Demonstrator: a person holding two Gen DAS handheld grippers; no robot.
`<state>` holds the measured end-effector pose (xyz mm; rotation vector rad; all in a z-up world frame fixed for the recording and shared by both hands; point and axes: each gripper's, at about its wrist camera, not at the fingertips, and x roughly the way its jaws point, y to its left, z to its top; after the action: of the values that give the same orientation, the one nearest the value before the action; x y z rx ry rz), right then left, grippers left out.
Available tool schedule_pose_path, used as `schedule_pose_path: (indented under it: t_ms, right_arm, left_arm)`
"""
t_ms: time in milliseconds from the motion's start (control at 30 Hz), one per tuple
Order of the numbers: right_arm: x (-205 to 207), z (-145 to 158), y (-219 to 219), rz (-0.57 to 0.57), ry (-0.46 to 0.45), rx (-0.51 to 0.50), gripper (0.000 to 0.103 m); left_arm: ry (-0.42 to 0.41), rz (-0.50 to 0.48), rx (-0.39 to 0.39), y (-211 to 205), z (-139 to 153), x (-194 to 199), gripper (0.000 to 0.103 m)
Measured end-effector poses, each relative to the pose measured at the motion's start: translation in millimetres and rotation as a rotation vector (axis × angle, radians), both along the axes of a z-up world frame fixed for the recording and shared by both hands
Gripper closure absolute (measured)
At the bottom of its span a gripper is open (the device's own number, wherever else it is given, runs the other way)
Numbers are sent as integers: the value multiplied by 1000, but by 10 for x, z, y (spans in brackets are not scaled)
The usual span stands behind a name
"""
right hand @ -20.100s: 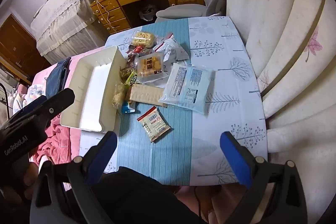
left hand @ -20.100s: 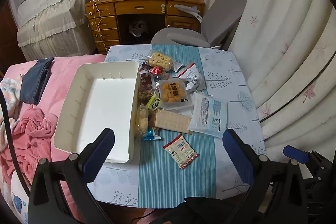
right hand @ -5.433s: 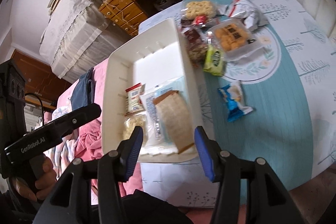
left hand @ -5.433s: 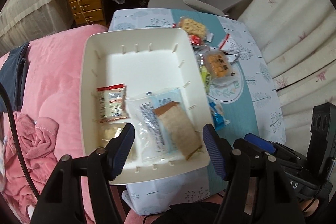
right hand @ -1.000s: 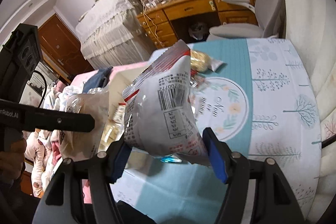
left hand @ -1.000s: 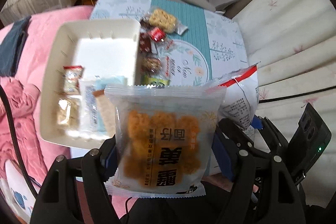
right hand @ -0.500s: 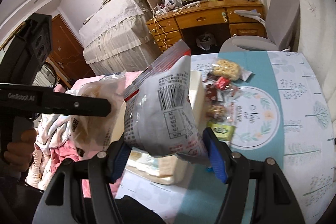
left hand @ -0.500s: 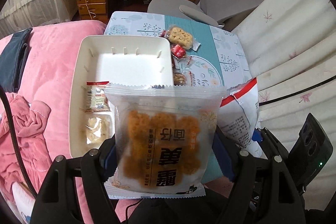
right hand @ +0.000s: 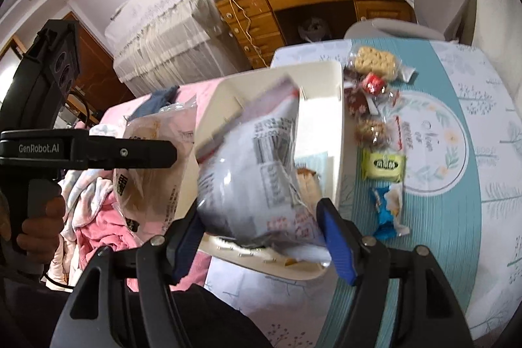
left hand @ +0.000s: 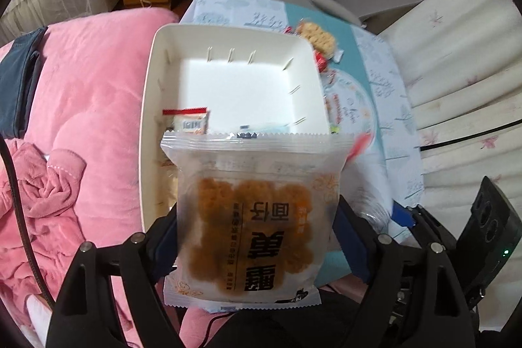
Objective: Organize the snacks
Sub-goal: 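Lower both bags into the white tray and open both grippers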
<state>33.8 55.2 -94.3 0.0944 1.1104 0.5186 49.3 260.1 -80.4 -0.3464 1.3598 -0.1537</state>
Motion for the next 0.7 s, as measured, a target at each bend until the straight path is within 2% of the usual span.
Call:
schedule_pose_path:
  t_ms: [100, 167, 300, 533, 700]
  right_arm:
    - [-2, -31, 17, -15, 21, -5, 33]
    - [-8, -51, 19, -30, 32, -23, 31]
    - [1, -106, -35, -75, 64, -55, 30]
    - [65, -90, -213, -135, 51, -103, 30]
    - [161, -131, -378, -141, 25, -207, 30]
  left_arm:
    - [0, -11, -5, 25, -31, 28, 15]
    - [-18, -24, -3, 25, 3, 77, 8]
    - [-30, -47, 0, -2, 77, 237, 8]
    - [-66, -129, 42, -199, 226, 596, 8]
    - [-83, -180, 71, -412, 322, 895, 8]
